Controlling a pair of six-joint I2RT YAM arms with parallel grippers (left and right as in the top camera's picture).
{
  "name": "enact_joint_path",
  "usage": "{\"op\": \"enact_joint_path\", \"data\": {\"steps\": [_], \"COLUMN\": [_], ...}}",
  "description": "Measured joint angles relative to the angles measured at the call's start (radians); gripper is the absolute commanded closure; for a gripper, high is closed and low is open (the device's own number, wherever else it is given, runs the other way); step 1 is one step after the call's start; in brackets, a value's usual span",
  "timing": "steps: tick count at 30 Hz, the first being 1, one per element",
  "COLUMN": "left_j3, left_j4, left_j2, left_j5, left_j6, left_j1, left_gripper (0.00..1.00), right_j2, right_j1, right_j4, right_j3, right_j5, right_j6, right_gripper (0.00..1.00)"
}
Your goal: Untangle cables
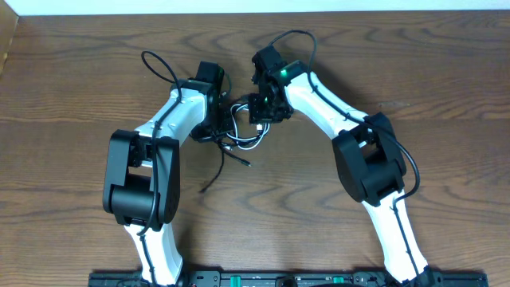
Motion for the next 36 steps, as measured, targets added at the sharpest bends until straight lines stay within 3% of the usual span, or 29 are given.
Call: {"op": "enact_joint_path", "data": {"steps": [13, 23, 31, 36], "left_j3": [0.0, 0.006, 0.006, 0.007], "left_j4": [-0.039, -0.052, -0.051, -0.06], "left_j2": [0.0, 0.0, 0.0, 0.0], "left_j5": [-0.007, 0.07, 0.132, 0.022], "left_j6": [0.0, 0.0, 0.0, -0.005], "left_j1": [0.071, 0.203, 0.264, 0.354], "left_gripper": [0.93, 0.93, 0.92, 0.91], "right_j2": [-0.013, -0.023, -0.026, -0.026], "right_j1": [-0.005, -0.023, -0.031, -0.11], "right_j4": [-0.127, -0.209, -0.116, -0.09], "right_j3": [-0.008, -0.008, -0.01, -0.013], "right_j5": [0.032, 0.115, 0.254, 0.37], "right_j6": [-0.117, -0.296, -0.435, -0.46], "right_gripper": [0.65, 0.48, 0.3, 0.28]}}
